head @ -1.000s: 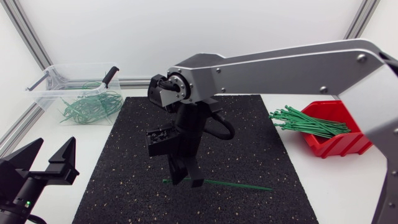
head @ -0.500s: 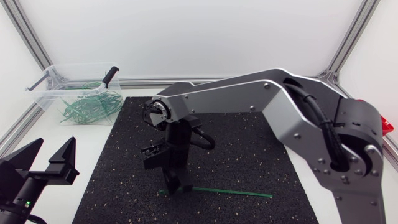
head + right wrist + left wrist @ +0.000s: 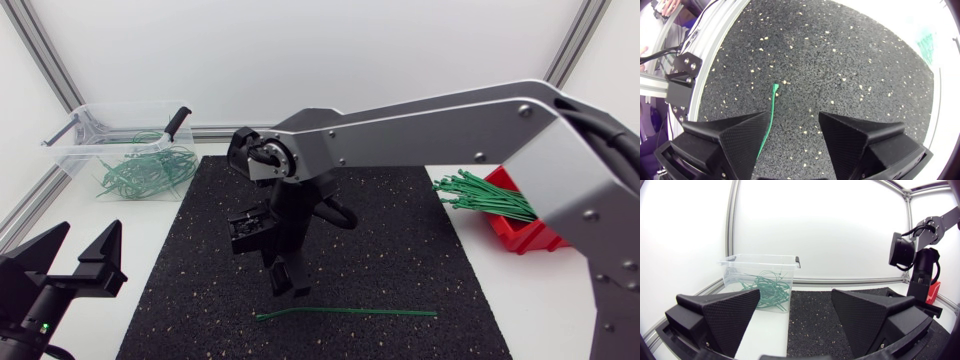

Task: Take a green cable tie from the red box, thread the tail through the head to close it, then place it in the transparent bin on the left.

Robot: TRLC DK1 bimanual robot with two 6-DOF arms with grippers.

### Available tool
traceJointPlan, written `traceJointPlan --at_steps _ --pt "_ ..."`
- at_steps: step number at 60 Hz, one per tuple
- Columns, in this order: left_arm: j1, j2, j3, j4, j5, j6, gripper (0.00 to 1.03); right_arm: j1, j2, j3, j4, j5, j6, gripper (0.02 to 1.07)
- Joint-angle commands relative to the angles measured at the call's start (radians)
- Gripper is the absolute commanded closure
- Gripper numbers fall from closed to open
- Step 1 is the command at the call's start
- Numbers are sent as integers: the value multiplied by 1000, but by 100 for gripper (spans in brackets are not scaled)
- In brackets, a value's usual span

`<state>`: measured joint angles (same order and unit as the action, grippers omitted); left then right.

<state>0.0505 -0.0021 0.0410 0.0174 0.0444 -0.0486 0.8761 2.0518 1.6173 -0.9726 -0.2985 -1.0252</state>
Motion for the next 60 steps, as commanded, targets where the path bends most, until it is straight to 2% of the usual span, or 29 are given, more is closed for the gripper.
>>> traceJointPlan --at_steps 1,10,25,40,46,50,56,60 --pt "-1 -9 -41 -16 6 7 4 4 -85 -88 26 24 50 27" --pt "-3 -9 -41 -16 6 7 4 20 -203 -250 133 75 114 27" --pt "-6 -9 -41 -16 6 7 4 27 -237 -352 219 99 197 31" --pt "-6 -9 -41 -16 6 7 4 61 -163 -373 288 96 252 48" --pt "-3 -9 -41 -16 6 7 4 73 -139 -366 290 96 260 49" --pt "0 -9 -41 -16 6 7 4 78 -127 -359 290 96 260 58" --pt "0 -9 -41 -16 6 7 4 77 -108 -349 296 96 264 65" --pt "0 -9 -41 -16 6 7 4 75 -99 -344 298 96 270 66"
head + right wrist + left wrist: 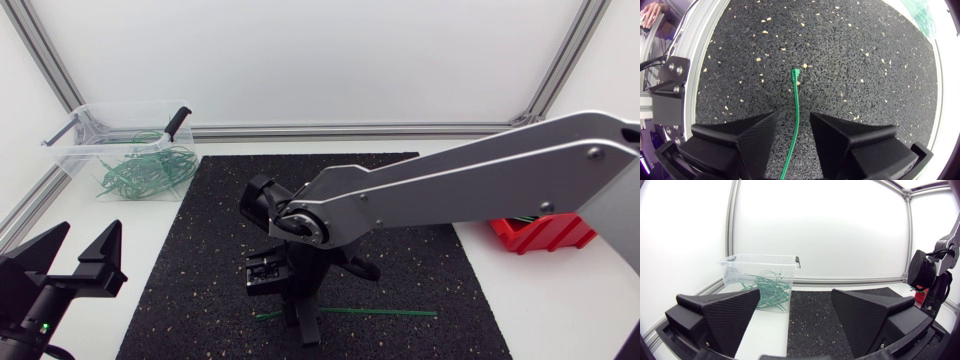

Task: Take a green cable tie from the red box, thread the tail through the head to close it, then place it in the transparent bin on the left.

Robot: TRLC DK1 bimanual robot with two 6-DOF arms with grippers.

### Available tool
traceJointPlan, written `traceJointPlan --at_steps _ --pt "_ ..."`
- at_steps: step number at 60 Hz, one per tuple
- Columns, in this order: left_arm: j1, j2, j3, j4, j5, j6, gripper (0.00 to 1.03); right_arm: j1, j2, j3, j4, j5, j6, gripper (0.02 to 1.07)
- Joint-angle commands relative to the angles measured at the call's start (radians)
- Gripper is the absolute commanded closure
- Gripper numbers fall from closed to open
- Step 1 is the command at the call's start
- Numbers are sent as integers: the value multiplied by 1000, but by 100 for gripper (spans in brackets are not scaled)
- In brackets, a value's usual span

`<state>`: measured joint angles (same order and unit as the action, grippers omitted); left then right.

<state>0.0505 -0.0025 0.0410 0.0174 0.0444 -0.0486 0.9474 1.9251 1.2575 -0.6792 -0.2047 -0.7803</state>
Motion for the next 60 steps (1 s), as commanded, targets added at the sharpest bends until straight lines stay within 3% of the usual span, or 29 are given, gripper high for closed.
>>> traceJointPlan --at_steps 1,9,39,43,53,60 --pt "0 -8 -41 -16 6 7 4 4 28 16 4 2 26 66" --pt "0 -8 -41 -16 6 7 4 5 32 16 6 4 29 71" --pt "-1 -8 -41 -16 6 7 4 14 57 29 7 21 32 72" --pt "-1 -8 -41 -16 6 7 4 19 60 33 6 22 32 80" --pt "-3 -8 -41 -16 6 7 4 25 64 33 6 30 32 81" --pt "-5 -8 -41 -16 6 7 4 30 66 33 1 34 32 91"
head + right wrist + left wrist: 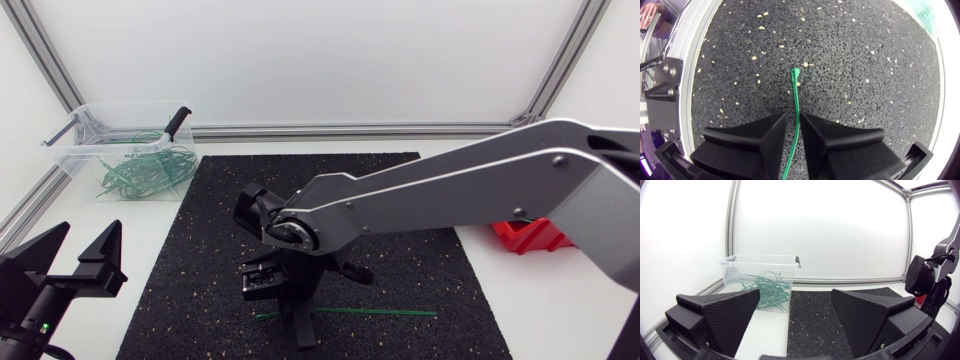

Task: Take a green cable tie from the red box, thread the tail through the head to close it, then place it in the transparent bin on the left.

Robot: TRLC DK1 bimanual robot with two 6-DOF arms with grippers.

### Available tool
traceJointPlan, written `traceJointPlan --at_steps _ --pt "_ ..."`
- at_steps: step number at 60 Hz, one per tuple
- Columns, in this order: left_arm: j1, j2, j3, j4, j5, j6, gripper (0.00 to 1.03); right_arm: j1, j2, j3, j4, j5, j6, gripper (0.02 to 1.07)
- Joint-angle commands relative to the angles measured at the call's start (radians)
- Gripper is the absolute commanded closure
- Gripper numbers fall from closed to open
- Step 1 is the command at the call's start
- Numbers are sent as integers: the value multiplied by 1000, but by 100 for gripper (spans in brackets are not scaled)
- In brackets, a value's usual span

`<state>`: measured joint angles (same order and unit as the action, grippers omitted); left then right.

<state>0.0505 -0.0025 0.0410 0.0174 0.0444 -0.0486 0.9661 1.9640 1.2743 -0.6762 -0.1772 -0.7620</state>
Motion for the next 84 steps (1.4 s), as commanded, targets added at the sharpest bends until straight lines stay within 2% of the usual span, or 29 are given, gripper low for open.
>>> traceJointPlan --at_steps 1,4,19,43,61,74,84 --pt "-5 -8 -41 -16 6 7 4 11 27 16 -2 7 13 92" --pt "-5 -8 -41 -16 6 7 4 13 27 16 -2 10 12 97" --pt "-5 -8 -41 -16 6 7 4 22 38 17 -22 12 13 101" --pt "-5 -10 -41 -16 6 7 4 -10 -83 19 -111 -18 24 101" --pt "-9 -11 -43 -5 6 3 4 -139 -243 59 -187 -130 105 101" --pt "-17 -13 -39 13 9 1 7 -262 -332 94 -230 -292 167 101" --pt "-3 -13 -18 29 9 -5 7 -328 -392 94 -237 -381 202 101"
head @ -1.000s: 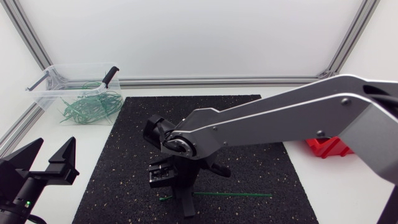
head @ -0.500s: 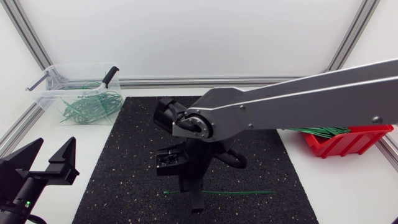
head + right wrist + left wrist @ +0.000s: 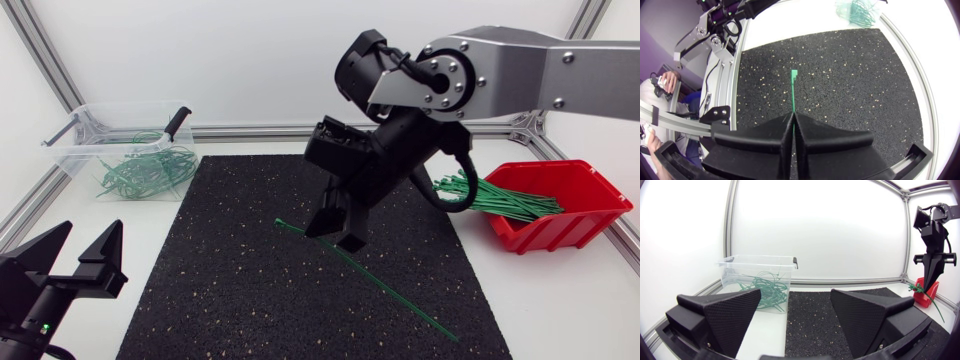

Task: Take a green cable tie from the red box, thread the tail through the head to close it, then place it in the transparent bin on the left.

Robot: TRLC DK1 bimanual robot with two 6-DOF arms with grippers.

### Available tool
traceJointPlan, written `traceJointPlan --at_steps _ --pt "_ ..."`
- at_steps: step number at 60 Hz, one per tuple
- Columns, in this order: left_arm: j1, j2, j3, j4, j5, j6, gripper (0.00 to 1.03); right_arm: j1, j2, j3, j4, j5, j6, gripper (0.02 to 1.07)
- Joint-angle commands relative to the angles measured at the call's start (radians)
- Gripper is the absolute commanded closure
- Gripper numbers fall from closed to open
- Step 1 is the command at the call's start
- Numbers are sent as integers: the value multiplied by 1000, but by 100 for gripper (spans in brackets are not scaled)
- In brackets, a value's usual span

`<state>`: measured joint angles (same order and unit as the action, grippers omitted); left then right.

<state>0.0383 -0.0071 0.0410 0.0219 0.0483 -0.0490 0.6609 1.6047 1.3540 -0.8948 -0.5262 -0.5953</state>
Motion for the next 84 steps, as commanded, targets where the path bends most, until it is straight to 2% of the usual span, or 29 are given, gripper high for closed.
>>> traceJointPlan --at_steps 1,19,26,35,44,48,53,63,68,77,84 --pt "11 -8 -16 23 5 -5 7 -26 -37 14 -18 -37 42 101" --pt "-15 29 43 9 5 -11 7 -103 -86 22 -18 -184 111 101" --pt "-17 127 109 -11 12 -32 7 -126 -94 17 -16 -228 124 101" --pt "-17 239 211 -79 71 -88 7 -145 -108 17 -7 -273 150 101" --pt "-20 288 310 -143 159 -117 8 -167 -135 13 13 -310 175 101" --pt "-31 348 378 -189 200 -134 12 -175 -147 10 33 -324 193 101" --pt "-67 438 479 -266 246 -138 12 -179 -155 8 40 -344 206 101" --pt "-141 578 625 -352 328 -218 12 -188 -170 -3 74 -370 233 101" --pt "-158 631 686 -362 404 -287 12 -205 -177 -7 82 -393 235 101" --pt "-164 743 781 -382 530 -285 12 -233 -192 -23 103 -440 247 101" --pt "-163 869 855 -392 716 -230 12 -256 -203 -50 129 -489 259 101"
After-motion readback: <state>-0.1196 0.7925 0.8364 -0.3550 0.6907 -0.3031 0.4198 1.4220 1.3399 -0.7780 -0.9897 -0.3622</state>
